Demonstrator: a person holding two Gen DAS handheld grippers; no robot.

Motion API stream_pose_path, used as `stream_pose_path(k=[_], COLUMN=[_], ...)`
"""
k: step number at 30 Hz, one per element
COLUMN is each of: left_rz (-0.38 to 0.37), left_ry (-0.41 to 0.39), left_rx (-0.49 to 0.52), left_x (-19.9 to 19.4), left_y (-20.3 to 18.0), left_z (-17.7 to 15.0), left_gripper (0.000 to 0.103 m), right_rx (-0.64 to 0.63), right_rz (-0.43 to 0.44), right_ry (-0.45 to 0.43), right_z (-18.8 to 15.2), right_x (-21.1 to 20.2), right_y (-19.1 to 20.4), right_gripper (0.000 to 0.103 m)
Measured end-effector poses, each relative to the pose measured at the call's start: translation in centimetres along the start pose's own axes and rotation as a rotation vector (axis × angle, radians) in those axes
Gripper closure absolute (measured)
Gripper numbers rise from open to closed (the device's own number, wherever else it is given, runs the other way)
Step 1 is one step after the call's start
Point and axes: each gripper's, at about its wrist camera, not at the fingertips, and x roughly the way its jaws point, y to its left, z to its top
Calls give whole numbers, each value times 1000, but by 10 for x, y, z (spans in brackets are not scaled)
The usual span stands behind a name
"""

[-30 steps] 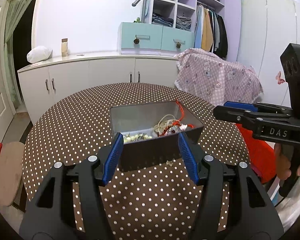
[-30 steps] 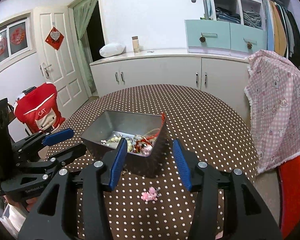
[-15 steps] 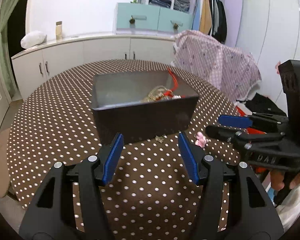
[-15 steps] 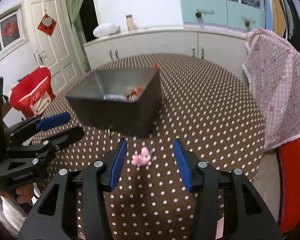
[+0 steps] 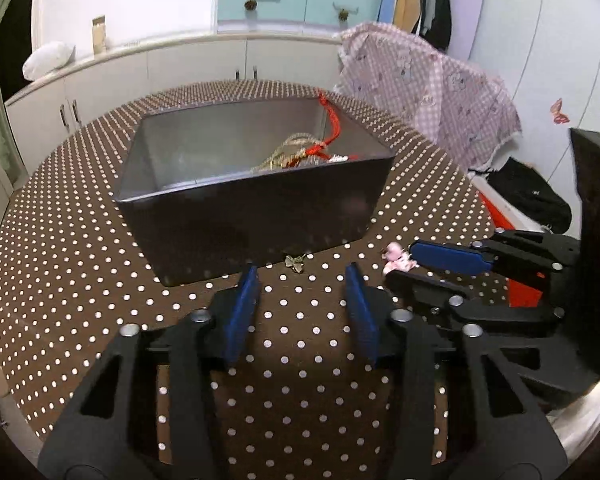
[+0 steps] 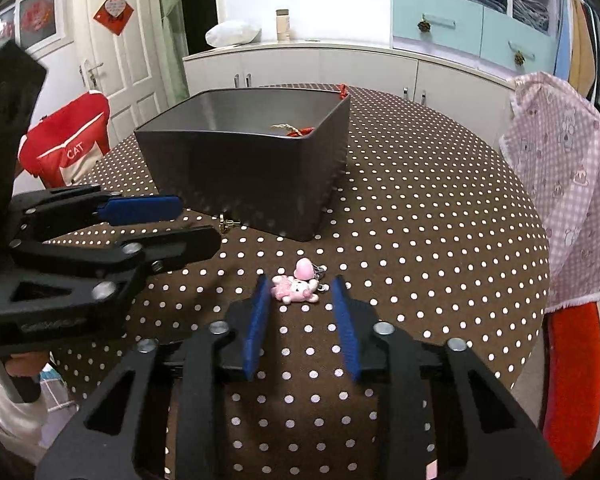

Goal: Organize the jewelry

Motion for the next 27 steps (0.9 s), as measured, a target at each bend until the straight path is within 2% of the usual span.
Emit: stream_pose_path(k=[3, 7, 11, 16, 27], left_rz=[-1, 6, 45, 59, 71], left_ry=[40, 48, 47, 36, 14], left_rx=[-3, 1, 31, 40, 53], left_x=[10, 18, 23, 26, 20], left_y=[-1, -3, -10, -11, -9], left_z=[3, 7, 7, 9, 5], left_gripper=[66, 66, 68, 90, 92], right_rx=[-2, -2, -5, -10, 8], right_rz=[12, 25, 35, 40, 44], right_ry=[-4, -10, -11, -15, -15], right_z=[0, 1, 3, 4, 6], right_x=[0, 2, 3, 4, 4], right_y=[-2, -6, -9, -8, -12], right_gripper=[77, 78, 78, 78, 80])
